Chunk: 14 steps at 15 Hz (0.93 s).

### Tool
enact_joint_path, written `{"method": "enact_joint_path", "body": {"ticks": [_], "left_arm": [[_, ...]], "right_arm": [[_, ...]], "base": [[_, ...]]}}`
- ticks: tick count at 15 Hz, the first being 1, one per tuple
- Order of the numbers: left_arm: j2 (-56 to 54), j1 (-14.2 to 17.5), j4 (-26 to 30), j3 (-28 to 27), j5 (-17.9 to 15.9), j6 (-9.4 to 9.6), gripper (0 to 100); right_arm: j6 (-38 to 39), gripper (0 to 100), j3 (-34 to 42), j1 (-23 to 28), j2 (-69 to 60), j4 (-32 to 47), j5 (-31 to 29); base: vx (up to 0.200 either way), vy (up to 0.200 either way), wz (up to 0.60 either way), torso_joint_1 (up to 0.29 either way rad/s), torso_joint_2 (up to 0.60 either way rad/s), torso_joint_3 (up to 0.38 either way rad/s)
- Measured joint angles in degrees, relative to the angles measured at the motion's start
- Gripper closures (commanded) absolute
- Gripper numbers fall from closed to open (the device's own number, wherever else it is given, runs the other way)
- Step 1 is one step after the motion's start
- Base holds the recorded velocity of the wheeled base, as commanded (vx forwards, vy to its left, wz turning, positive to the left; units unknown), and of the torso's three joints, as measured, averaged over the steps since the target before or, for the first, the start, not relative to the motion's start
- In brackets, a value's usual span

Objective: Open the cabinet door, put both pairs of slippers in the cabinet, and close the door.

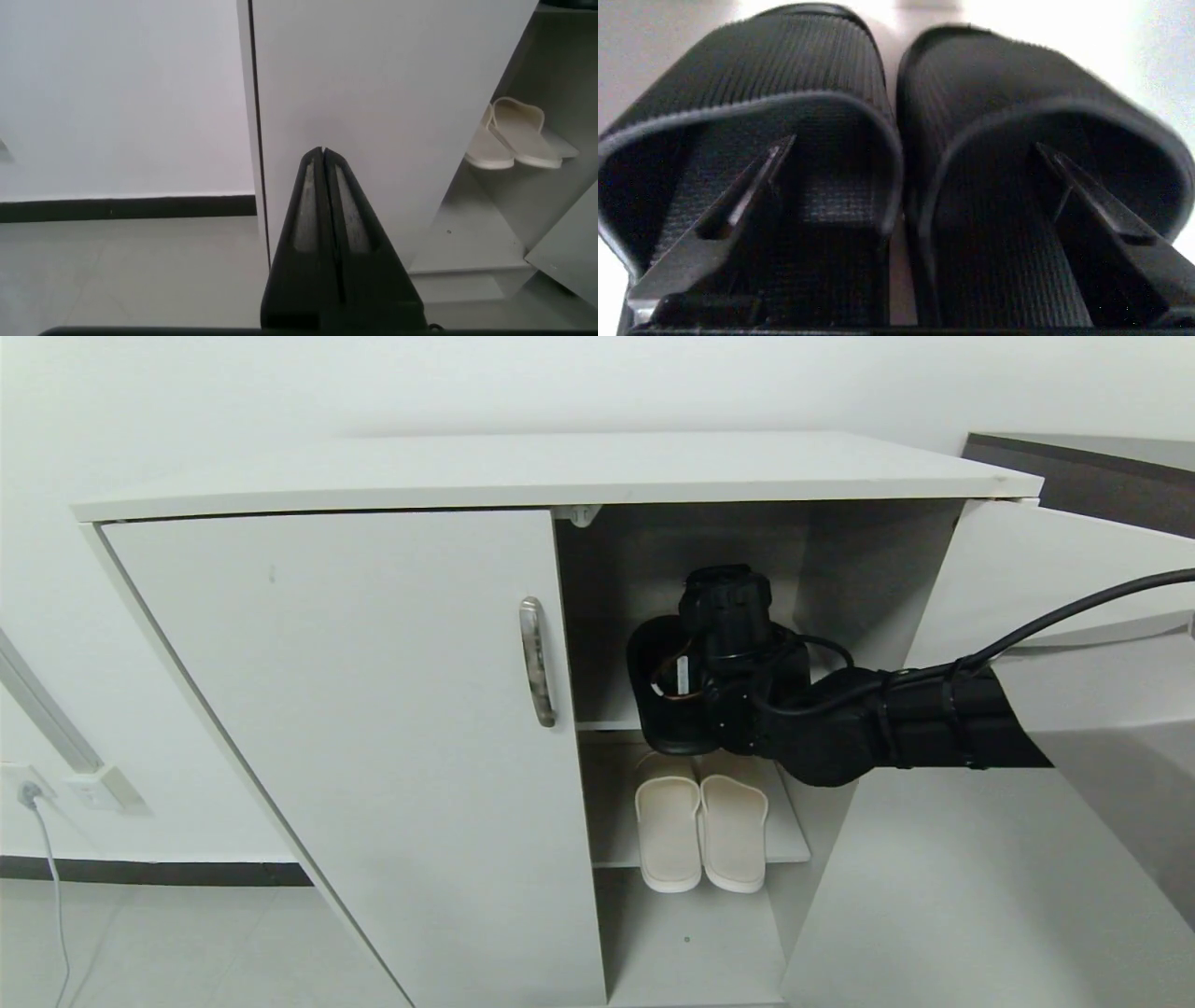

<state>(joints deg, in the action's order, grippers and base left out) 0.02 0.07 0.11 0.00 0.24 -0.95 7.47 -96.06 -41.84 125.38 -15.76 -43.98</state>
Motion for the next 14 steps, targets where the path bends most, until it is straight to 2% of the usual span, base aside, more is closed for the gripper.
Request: {"method": "enact_joint_path", "body": {"ticks": [3, 9, 14], "left_arm": [[0.0, 0.0, 0.0, 0.0, 0.0, 0.00, 100], [0.0, 0.0, 0.0, 0.0, 0.0, 0.00, 100], [0.0, 0.0, 0.0, 0.0, 0.0, 0.00, 100]], "right_arm": [[0.2, 0, 5.2, -1.5, -3.5, -0.7, -0.3], [0.0, 0, 18.5, -4.7, -12.2, -7.8, -0.3], [0.2, 0, 27.9, -7.7, -20.8, -9.3, 0.1]], "base": [[0.000, 0.000, 0.00, 0.000, 0.00, 0.000], [0.000, 0.000, 0.00, 0.000, 0.00, 0.000], [0.000, 0.000, 0.00, 0.000, 0.00, 0.000]]}}
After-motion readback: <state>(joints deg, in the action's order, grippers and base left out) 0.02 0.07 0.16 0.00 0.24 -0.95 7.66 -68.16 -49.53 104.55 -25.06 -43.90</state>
